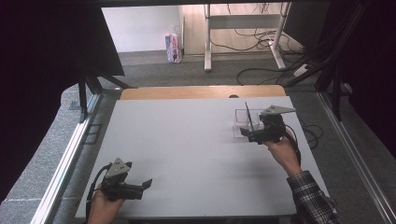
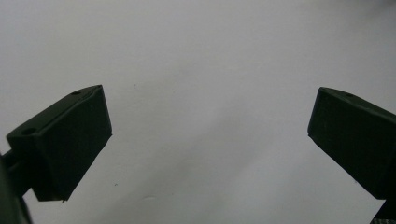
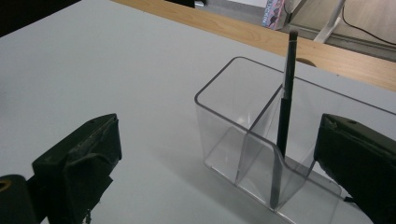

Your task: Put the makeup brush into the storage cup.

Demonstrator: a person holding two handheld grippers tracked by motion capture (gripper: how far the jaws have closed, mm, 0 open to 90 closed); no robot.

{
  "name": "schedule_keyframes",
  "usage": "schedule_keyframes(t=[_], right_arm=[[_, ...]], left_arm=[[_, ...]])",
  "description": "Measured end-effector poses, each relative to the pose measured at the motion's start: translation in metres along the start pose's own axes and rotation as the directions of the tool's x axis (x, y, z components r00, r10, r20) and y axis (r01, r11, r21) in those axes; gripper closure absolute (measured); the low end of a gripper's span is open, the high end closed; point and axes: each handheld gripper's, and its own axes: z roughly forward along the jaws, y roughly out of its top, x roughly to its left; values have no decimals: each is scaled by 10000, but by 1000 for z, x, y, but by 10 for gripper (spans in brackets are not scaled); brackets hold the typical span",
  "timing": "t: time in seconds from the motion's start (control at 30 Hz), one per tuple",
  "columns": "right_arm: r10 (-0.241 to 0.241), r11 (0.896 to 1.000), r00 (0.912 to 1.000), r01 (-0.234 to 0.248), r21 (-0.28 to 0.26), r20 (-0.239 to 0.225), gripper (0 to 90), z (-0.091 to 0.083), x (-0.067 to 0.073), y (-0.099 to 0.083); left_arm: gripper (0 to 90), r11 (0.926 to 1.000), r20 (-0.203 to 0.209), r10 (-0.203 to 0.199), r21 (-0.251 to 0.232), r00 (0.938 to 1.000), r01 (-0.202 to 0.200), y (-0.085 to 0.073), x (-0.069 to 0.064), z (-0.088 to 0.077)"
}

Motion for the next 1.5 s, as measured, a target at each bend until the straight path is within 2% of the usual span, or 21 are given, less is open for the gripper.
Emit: schedule_keyframes(t=[0.5, 0.87, 1.5], right_arm=[[-440, 9989, 9990, 442, 144, -126, 6, -12, 18, -16], [-548, 9982, 9979, 556, 243, -345, 7, -25, 30, -26], [-779, 9953, 9962, 799, 543, -388, 6, -41, 44, -43]], left_arm=[[0, 10000, 7, -43, -14, 10000, 43, 0, 1, 0], [0, 10000, -5, -32, -16, 10000, 32, 0, 1, 0], [0, 9999, -117, 65, -88, 9999, -66, 0, 1, 0]])
